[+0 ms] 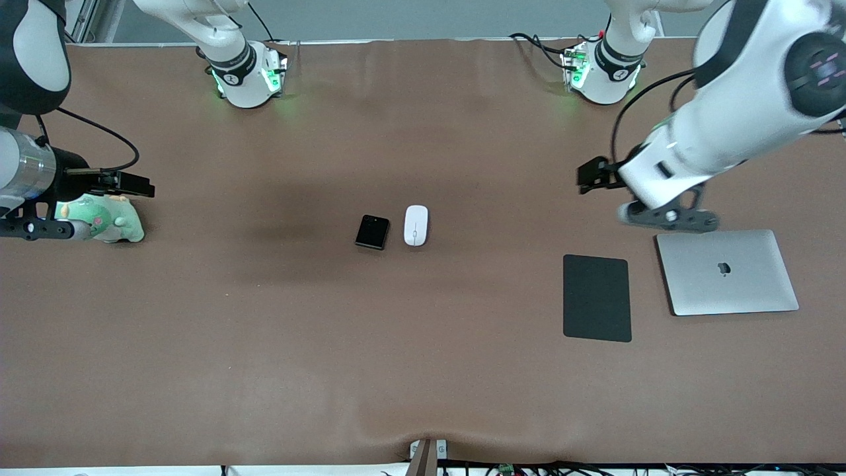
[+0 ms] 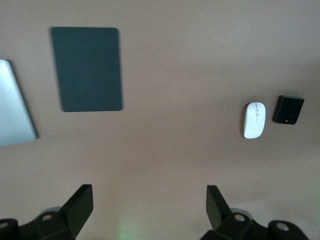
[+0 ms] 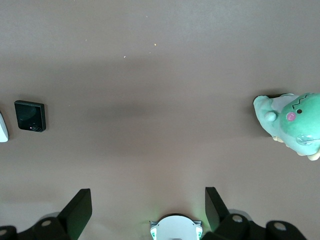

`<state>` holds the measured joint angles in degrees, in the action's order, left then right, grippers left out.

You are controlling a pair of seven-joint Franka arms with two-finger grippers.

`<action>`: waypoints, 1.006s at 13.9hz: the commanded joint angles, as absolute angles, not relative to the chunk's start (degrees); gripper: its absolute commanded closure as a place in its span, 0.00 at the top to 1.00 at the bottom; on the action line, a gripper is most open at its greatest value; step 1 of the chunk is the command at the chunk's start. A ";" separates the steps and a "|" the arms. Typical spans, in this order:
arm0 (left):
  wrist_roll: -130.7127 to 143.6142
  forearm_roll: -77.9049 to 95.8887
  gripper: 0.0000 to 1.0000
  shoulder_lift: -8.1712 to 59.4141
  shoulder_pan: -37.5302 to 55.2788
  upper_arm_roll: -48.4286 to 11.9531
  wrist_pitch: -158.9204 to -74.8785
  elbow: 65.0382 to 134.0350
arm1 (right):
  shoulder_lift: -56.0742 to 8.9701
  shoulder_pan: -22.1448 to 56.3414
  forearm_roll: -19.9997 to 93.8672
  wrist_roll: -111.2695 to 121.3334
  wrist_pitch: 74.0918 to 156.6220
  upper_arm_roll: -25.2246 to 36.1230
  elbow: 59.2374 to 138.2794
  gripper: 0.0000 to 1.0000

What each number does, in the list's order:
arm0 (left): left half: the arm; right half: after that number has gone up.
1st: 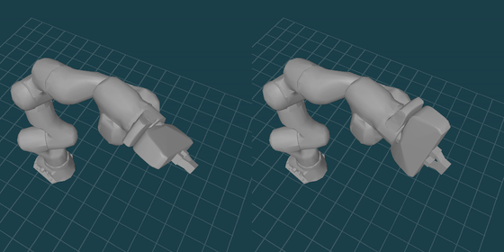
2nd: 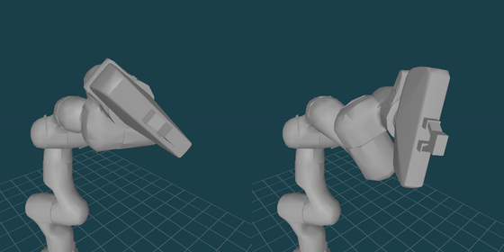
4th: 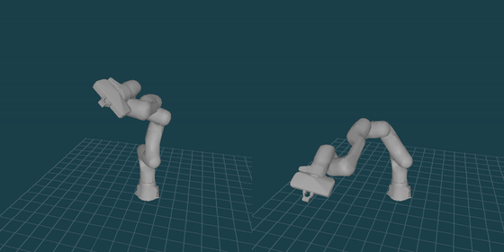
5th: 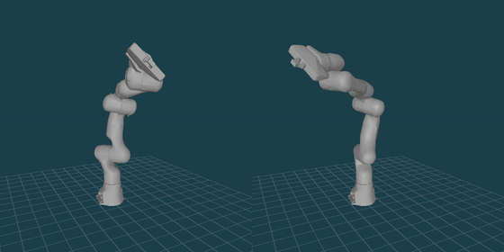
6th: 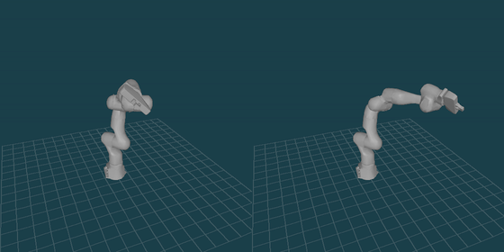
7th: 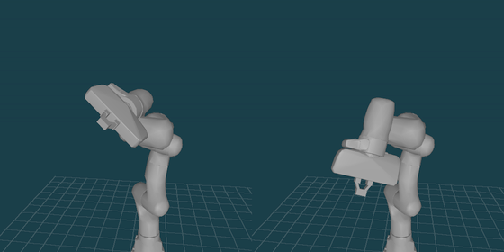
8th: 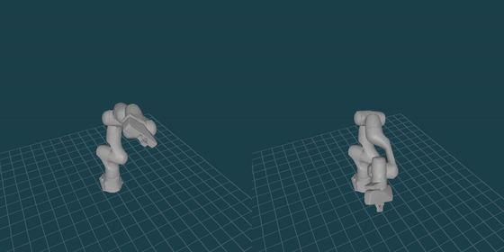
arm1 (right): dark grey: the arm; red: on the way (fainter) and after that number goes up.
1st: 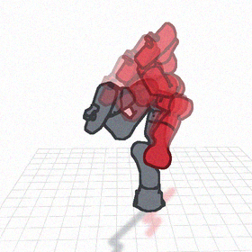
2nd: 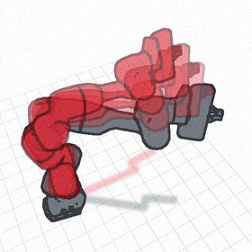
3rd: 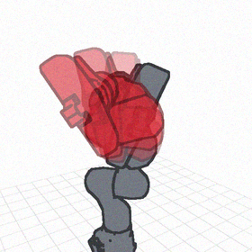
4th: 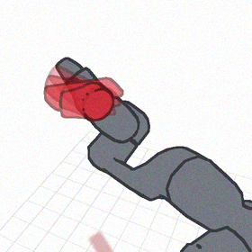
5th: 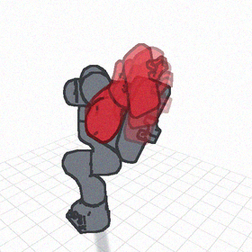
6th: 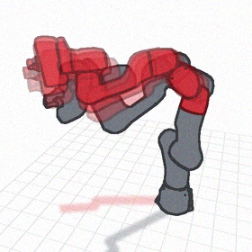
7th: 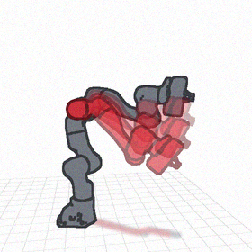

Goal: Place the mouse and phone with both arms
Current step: 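Reach the left gripper toward the white mouse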

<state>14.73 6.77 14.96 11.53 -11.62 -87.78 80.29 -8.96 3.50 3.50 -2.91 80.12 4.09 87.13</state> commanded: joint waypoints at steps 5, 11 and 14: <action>21.68 6.94 1.00 28.89 23.54 -11.34 -99.91 78.66 | -7.73 3.69 4.13 -6.15 80.60 4.04 88.42 1.00; 36.18 3.54 1.00 38.39 33.20 -10.72 -112.21 78.57 | -7.65 4.04 4.13 -7.03 81.56 4.04 89.65 1.00; 44.02 -1.04 1.00 42.00 37.86 -10.72 -117.76 78.57 | -7.65 4.83 4.13 -7.21 83.57 4.04 91.48 1.00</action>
<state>40.07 1.56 39.76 34.87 -11.49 -115.63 80.14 -8.95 3.99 3.57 -6.09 81.57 4.07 88.65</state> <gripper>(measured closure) 0.000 0.000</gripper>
